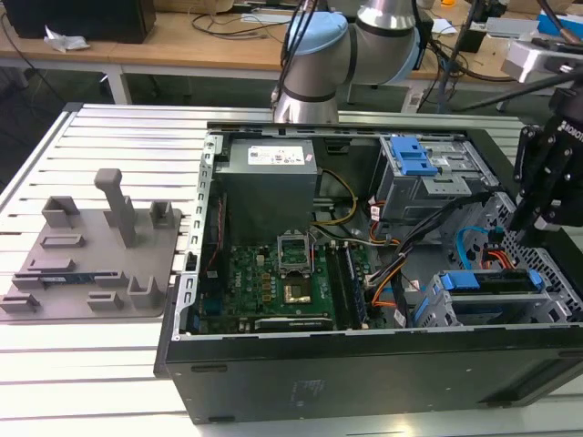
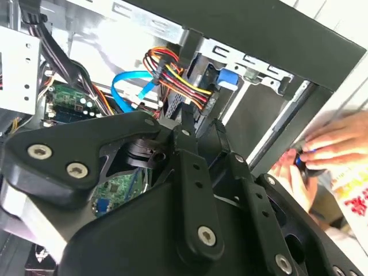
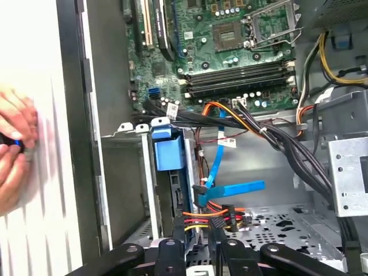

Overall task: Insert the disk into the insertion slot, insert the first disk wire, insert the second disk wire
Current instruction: 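Insert the second disk wire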

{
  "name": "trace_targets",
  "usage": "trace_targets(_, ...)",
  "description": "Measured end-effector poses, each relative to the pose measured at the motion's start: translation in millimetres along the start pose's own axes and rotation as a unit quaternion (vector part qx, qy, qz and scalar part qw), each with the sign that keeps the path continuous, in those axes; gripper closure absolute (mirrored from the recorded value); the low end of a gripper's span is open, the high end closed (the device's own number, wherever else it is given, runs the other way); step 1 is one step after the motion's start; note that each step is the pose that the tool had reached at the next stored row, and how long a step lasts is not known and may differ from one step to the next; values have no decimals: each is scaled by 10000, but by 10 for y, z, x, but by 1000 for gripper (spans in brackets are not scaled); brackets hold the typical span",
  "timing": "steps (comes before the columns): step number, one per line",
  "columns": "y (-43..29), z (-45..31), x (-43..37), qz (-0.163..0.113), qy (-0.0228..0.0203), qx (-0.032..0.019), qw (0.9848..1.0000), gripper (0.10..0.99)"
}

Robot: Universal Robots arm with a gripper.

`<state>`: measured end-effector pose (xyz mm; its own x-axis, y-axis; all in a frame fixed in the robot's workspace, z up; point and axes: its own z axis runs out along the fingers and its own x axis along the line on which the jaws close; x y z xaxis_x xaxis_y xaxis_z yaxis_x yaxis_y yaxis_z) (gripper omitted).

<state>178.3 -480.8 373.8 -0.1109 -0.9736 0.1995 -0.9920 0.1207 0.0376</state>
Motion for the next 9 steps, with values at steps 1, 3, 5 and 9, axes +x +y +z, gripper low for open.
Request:
trace_targets(1,7,-11,-55,4,67,7,10000,780)
trace_targets(3,17,-27,-132,8,145,15,9999,780)
trace_targets(5,47,-30,-154,8,257,30,9997,780)
trace_targets(9,109,-26,-147,3,362,44,9993,780)
